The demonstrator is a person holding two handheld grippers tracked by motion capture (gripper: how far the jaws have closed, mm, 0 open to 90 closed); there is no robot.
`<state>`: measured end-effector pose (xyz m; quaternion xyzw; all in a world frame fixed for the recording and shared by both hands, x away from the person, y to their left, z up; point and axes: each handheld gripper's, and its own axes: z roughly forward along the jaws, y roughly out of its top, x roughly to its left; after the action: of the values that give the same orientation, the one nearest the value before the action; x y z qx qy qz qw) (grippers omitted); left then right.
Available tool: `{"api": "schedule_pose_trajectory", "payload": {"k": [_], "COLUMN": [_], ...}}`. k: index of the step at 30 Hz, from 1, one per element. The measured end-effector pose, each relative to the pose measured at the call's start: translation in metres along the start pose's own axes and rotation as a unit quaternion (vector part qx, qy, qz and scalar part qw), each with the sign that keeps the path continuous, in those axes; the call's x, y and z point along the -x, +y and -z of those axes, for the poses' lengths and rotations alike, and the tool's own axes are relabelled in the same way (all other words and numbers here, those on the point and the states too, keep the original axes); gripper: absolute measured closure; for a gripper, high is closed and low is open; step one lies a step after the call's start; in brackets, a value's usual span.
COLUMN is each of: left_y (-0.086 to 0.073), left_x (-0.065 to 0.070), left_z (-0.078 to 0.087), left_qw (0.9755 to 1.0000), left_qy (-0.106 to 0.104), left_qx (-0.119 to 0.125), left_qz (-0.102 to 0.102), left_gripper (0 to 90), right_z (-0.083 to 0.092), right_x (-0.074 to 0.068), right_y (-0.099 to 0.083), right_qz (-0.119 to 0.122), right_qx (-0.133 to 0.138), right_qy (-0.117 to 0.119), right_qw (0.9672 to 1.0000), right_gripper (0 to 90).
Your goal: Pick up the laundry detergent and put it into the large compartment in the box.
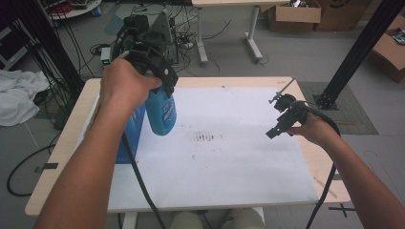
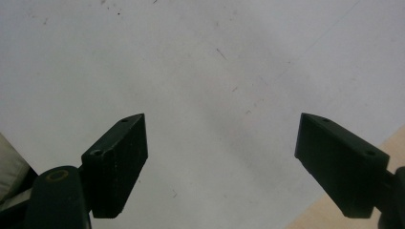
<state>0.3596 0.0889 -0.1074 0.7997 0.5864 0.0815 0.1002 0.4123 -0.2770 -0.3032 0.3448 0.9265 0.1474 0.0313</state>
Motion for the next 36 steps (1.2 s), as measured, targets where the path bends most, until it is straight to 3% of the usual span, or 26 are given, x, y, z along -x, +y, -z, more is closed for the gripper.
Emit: {"api": "schedule_pose_trajectory", "payload": {"k": [8, 14, 20, 27, 36], "left_y": [0.001, 0.001, 0.0, -0.001, -0.007], "left_x": [-0.025, -0.043, -0.063, -0.087, -0.114], "left_z": [0.019, 0.03, 0.037, 0.038, 0.033], "left_qw": [0.9994, 0.9991, 0.9975, 0.9954, 0.9933], "left_qy": [0.004, 0.017, 0.02, 0.024, 0.051], "left_qx": [0.016, 0.011, 0.022, 0.028, 0.03], "left_qz": [0.031, 0.038, 0.063, 0.088, 0.099], "left_gripper": [38.1, 38.2, 38.1, 38.2, 38.2], "right_z": [-0.001, -0.001, -0.003, -0.003, 0.001], "right_x": [0.003, 0.007, 0.011, 0.015, 0.021], "right_y": [0.0, -0.001, -0.002, -0.001, -0.002], "right_qz": [0.0, -0.005, -0.012, -0.016, -0.026], "right_qx": [-0.001, 0.002, -0.002, -0.001, 0.0], "right_qy": [0.001, 0.0, 0.0, -0.001, -0.003], "right_qw": [1.0, 1.0, 0.9999, 0.9999, 0.9996], "right_gripper": [18.6, 18.4, 18.4, 18.5, 18.6]}}
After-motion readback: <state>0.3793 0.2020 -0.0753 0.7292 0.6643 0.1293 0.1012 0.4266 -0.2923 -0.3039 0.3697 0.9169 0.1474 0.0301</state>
